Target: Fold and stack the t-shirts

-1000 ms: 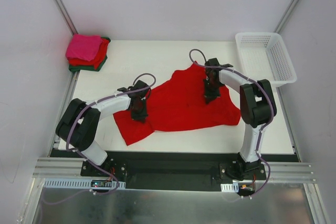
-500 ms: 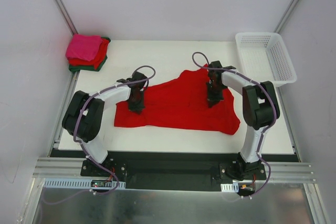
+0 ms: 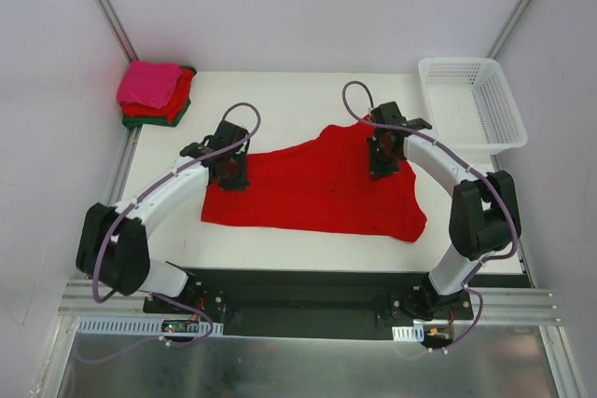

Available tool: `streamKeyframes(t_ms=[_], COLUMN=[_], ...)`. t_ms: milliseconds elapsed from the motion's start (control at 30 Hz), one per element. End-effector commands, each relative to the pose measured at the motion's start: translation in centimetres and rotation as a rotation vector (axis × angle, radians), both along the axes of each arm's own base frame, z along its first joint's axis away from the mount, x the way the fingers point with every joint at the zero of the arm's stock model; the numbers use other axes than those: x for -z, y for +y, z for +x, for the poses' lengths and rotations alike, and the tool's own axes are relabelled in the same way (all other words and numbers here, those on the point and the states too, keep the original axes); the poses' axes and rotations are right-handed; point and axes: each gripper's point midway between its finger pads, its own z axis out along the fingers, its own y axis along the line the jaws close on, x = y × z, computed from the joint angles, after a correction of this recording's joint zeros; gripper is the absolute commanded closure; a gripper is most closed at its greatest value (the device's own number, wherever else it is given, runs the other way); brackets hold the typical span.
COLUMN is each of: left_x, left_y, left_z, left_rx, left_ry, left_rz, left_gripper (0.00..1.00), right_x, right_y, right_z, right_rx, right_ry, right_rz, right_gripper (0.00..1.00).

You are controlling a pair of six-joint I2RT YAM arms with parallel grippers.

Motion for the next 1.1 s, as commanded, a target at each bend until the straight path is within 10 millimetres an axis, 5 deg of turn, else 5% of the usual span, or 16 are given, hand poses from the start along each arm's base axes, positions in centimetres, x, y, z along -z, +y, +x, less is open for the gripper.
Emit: streamKeyframes(t_ms=[0,267,533,1067], left_x=[-1.4,2.6,5.5,7.1], left_y=[-1.1,-1.1,0.7,2.9], left_z=[-2.1,-5.4,-7.2,-10.4], left_rx=[0.023,-0.007,-0.034,-0.095], left_ry=[-0.027,0.077,0.192,0.295], left_rz=[-0.085,-0.058,0.062,0.141], left_gripper=[1.00,1.00,1.00,1.00], right_x=[-0.9,3.0,4.4,5.6], right_y=[1.4,3.4,3.0,-0.1], right_z=[-1.2,-3.9,-5.0,-6.8], right_rx=[-0.045,-0.069,-0.066,-0.034], right_ry=[-0.031,0.061,0.101,0.168], right_rz=[0.006,0.023,-0.011,-0.162], right_gripper=[0.91,0.91,0.91,0.91])
